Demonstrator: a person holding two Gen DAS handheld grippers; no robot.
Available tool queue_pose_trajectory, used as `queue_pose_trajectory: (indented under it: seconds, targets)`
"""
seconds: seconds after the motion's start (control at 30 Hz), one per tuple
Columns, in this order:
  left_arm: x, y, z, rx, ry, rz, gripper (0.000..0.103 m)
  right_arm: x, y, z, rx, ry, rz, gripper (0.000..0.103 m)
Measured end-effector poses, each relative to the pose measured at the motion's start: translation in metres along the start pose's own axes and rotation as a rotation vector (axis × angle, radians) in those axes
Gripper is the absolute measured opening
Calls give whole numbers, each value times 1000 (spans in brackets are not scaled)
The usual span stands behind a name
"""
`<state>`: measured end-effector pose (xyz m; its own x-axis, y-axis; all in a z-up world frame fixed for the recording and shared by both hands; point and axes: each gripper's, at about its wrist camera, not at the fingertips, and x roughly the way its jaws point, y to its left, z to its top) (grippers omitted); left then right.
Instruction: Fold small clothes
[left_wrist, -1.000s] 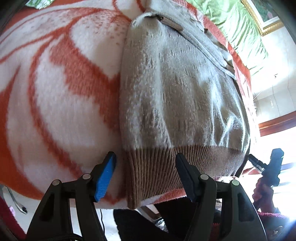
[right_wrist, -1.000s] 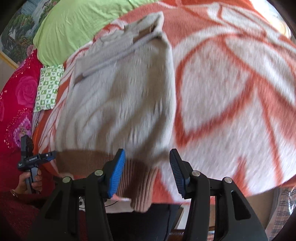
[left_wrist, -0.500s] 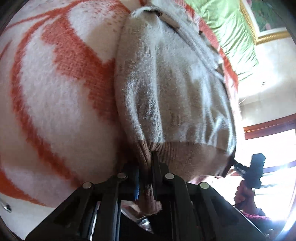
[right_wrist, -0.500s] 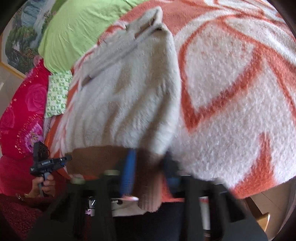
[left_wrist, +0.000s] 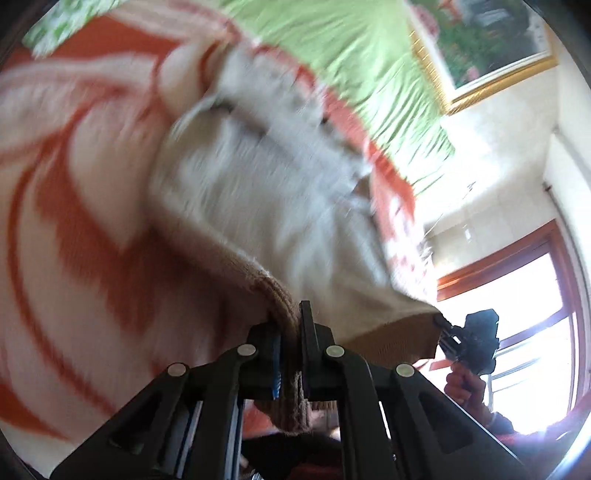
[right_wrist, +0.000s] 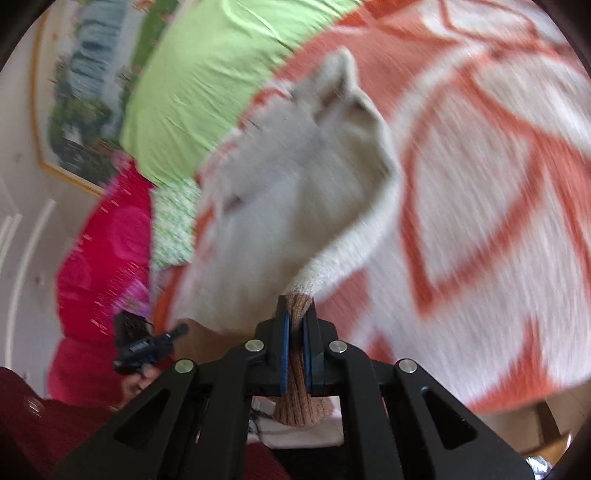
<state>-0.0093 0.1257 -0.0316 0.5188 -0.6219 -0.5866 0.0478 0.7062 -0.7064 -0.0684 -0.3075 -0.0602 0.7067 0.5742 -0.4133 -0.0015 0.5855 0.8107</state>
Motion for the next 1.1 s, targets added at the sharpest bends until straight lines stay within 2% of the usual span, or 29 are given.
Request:
queue_pose_trajectory:
  seconds: [0.1,0.23,0.4,0.53,0.7,0.83,0.97,1.1]
  targets:
    - [-2,-13,42,6,-69,-36,5,6,12,36,-30,-56,42,7]
    - [9,-25,106,24,-147,-55,5,31,20,101,-49,-139,82,7]
    - [43,-31,185,40,-206,-20,5,71,14,171,-43,-192,62,7]
    - [80,-20,234,10,-214,15,5,106,-5,217,-21,-182,21,7]
    - [131,-1,278,-16,-184,72,5,148,-26,261,0,-159,-16,7]
    - [157,20,297,-61,-181,109,5,182,-51,287,20,-121,-75,7]
    - [175,43,311,-119,-186,127,5,204,-75,300,49,-98,-117,7]
    - [203,61,322,-140,-157,201,6,223,-93,306,66,-78,-178,7]
